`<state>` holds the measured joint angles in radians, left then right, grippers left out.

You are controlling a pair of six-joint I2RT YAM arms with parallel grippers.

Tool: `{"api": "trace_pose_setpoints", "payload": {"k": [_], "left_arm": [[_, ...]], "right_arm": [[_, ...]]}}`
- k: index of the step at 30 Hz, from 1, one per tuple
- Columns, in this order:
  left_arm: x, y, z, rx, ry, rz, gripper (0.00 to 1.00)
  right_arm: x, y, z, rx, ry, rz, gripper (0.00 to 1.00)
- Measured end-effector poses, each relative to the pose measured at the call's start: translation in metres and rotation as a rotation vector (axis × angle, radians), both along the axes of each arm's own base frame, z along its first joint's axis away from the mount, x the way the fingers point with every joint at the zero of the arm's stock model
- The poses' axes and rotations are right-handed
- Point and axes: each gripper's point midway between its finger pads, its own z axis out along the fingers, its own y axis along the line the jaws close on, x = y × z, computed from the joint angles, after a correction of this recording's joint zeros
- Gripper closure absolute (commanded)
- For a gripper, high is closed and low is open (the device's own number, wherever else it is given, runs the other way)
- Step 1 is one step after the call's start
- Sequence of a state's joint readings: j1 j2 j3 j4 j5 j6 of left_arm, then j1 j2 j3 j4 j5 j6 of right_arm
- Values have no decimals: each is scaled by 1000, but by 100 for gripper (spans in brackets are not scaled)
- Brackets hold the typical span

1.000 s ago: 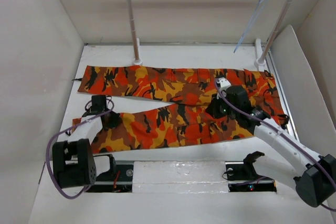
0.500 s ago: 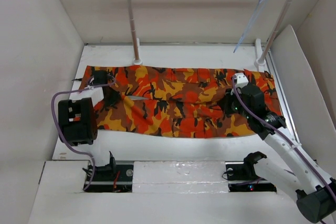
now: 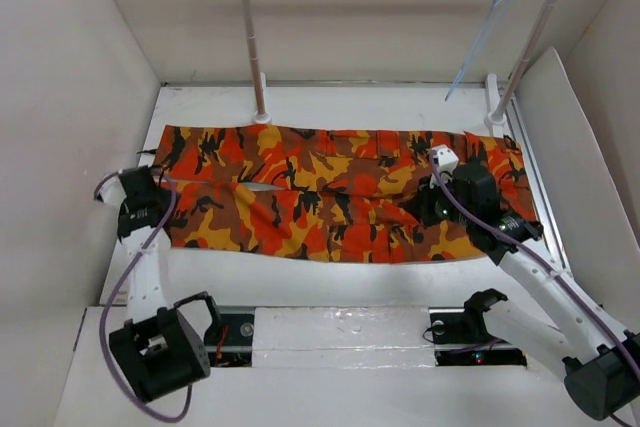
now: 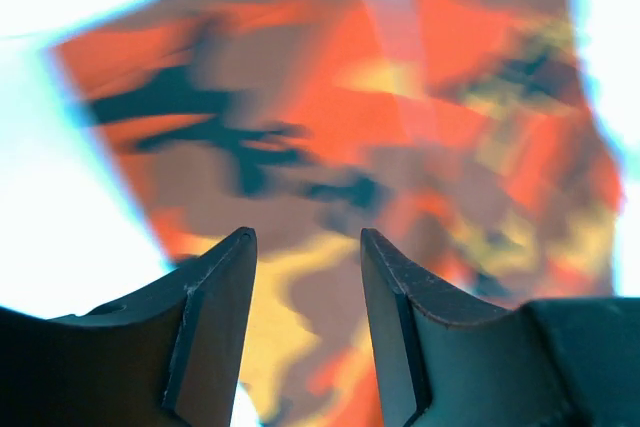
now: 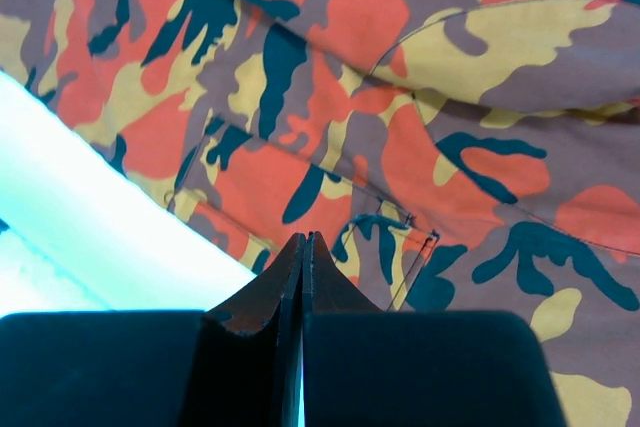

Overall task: Place the trousers on the hanger
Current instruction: Flatten out the trousers at the center of the board, then fold the trousers at the center of the board.

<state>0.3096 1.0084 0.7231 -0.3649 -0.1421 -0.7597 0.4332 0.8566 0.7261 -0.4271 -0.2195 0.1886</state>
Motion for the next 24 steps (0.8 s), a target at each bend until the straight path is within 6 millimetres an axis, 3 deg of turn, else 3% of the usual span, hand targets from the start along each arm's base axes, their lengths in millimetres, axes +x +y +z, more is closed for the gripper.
{"api": "trace_pose_setpoints", "payload": {"k": [1,4,7,8,9,15,17,18,23,24], "left_arm": [[-15,15,-16,-20,39,75,57],[-41,37,-59,-137,167,190,57],[-64,59,-86,-219,254,306,51],[-70,64,-91,-228,271,330,50],[-73,66,-94,-233,283,339,43],[-69,67,-95,-224,276,313,42],[-65,70,-96,-221,267,307,47],[-63,70,-98,-222,265,303,62],[-56,74,-107,-223,267,280,83],[-55,75,-108,-222,266,276,92]], "right_arm": [[-2,0,-1,-4,3,10,100],[-10,-1,-1,-1,-2,30,100],[-19,-2,1,10,-21,51,100],[-21,-2,1,12,-24,55,100],[-23,-2,0,14,-24,59,100],[-32,-3,-11,13,9,74,90],[-33,-3,-14,12,16,76,86],[-33,-3,-14,11,18,76,84],[-31,-8,-16,1,27,48,72],[-30,-12,-18,-6,36,24,70]]}}
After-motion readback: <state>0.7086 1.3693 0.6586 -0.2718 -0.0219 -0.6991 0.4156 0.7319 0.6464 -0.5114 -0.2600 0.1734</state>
